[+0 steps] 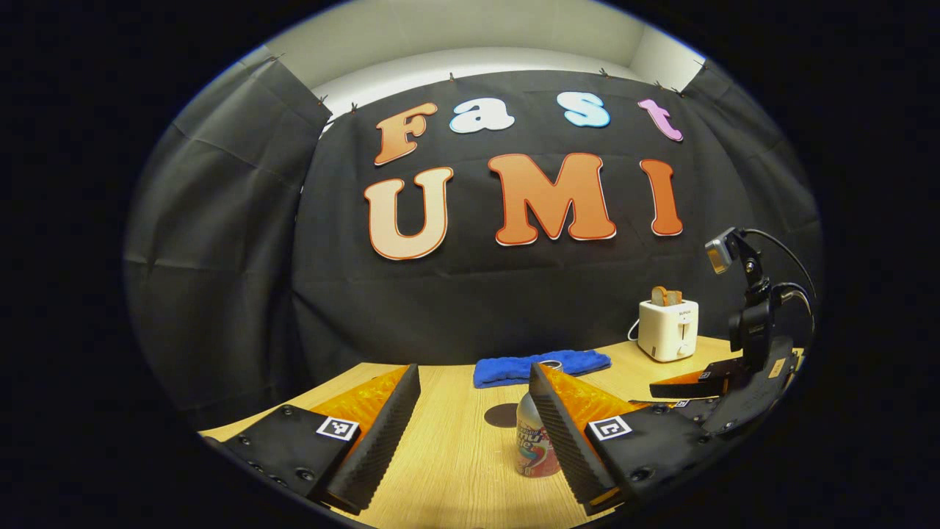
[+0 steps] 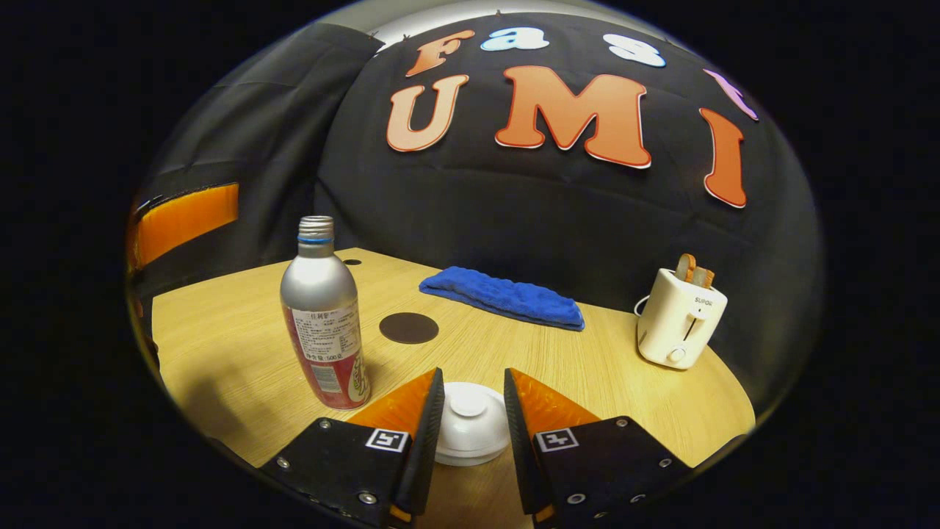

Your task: Open the teacup lid with one hand, grasp the water bottle and pour water into the teacup with the other hand; after pouring, place the water bottle on the coaster and then close the teacup lid.

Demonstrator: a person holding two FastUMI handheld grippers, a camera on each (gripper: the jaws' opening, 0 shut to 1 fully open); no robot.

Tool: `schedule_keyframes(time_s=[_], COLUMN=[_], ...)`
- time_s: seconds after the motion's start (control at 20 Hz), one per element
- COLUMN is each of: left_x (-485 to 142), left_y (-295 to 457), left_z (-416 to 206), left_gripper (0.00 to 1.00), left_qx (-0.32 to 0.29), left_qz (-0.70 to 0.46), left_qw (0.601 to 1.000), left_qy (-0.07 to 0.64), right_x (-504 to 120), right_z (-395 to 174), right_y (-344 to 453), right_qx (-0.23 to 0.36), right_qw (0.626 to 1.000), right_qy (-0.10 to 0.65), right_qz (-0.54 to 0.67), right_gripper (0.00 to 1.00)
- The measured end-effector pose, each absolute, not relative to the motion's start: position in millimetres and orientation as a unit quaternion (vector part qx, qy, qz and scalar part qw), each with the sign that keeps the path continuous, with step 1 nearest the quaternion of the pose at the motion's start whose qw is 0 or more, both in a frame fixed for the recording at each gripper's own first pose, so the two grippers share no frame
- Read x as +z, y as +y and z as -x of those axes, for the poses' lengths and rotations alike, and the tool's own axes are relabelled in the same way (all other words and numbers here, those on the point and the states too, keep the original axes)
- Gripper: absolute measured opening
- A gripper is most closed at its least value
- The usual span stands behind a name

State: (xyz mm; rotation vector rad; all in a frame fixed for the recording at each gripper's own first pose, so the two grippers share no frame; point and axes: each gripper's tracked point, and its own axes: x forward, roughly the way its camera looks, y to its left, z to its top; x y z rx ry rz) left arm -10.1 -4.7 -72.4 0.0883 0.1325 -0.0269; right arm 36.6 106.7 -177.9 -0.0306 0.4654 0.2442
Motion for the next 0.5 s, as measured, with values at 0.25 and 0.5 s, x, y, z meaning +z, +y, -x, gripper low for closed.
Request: schedule_keyframes(time_s=[0.25,0.5], left_x=[-80.0,-80.7], left_y=[-3.4,-4.0], left_z=[9.5,9.2], left_gripper=[0.98,1.0], left_qx=[-0.01,-0.011], left_qz=[-0.038,-0.035], left_qw=[0.996,0.997], left_qy=[0.075,0.075], right_x=[-183.1,-196.4], right_z=[-36.6,-37.1], right_y=[113.1,112.9], right_qx=[0.129,0.126], right_qw=[0.963,0.958], right_qy=[0.233,0.256], right_qz=[0.034,0.026], right_gripper=[0.46,0.46])
